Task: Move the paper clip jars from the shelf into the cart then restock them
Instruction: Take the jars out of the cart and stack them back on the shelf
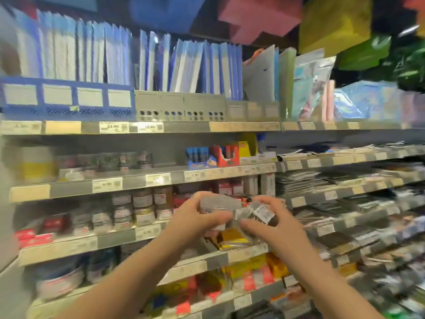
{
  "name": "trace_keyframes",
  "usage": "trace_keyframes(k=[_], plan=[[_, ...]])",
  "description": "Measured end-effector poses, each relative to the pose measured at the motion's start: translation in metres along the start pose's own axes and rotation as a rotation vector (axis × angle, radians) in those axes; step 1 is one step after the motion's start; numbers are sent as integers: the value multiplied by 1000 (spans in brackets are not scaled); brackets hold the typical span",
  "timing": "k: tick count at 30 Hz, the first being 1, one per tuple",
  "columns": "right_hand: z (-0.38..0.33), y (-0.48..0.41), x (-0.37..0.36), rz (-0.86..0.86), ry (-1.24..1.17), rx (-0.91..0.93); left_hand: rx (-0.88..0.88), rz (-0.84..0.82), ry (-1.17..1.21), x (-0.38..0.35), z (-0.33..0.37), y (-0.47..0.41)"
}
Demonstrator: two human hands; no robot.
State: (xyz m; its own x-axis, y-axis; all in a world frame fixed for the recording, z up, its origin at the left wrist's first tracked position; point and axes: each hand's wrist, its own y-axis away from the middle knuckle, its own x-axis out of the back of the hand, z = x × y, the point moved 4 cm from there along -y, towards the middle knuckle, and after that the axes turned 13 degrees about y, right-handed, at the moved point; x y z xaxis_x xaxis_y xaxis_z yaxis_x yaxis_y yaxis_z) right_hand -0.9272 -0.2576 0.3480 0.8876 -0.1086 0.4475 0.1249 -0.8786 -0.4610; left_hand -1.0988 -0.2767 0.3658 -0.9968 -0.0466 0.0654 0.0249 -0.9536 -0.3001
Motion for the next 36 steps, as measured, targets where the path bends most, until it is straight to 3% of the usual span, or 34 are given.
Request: trace_keyframes(k=[21,33,36], plan=[[-82,-314,-237,-319,-176,350,-148,561,-325,260,0,-173],[-105,-385,-317,-512,435,305,-103,601,-560,317,1,-203],[-101,-388,-324,-547,469,302,-84,598,-612,321,3,-204]])
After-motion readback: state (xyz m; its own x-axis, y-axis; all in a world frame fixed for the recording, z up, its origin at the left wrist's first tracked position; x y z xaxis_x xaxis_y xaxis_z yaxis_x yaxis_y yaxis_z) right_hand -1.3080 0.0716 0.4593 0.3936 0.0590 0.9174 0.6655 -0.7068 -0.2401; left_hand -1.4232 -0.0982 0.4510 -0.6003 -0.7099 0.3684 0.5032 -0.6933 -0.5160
